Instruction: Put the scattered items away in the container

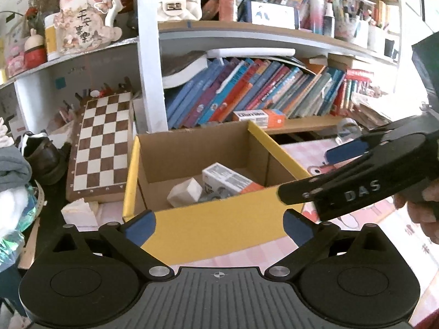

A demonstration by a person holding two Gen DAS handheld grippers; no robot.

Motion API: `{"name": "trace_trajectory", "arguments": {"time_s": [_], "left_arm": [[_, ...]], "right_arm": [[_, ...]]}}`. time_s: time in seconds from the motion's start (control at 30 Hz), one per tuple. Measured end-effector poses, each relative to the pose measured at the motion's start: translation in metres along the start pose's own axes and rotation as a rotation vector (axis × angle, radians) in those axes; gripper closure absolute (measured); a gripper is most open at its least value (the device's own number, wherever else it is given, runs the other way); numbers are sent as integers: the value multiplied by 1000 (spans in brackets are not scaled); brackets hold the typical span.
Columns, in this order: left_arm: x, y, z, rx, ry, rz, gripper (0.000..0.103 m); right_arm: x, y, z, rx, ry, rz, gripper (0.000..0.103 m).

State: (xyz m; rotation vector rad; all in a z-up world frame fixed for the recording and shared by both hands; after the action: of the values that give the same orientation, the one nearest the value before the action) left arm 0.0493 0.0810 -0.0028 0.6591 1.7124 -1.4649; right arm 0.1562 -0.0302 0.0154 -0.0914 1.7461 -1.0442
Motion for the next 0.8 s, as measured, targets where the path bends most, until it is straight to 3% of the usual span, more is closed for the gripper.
{"name": "trace_trajectory", "arguments": {"time_s": [0.4,0.8], "left_arm": [[25,-10,6,-10,-10,-44,2],[42,-7,16,3,-1,-87,2]], "right_arm": [[65,-28,24,164,133,2,0],[103,-34,16,223,122,-23,0]]}}
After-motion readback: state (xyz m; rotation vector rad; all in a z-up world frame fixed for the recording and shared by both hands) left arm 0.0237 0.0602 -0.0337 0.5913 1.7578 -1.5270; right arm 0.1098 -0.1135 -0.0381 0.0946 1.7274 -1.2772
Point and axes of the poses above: each gripper's, at about its wrist camera, not at the fingertips, and y roughly the way its jaws point, z to its right, x to its underside, the point moved 4 cm from there along y, roughly the way its jaws point, and after that the axes turned 3 degrees about -x, right-handed, at the moved point
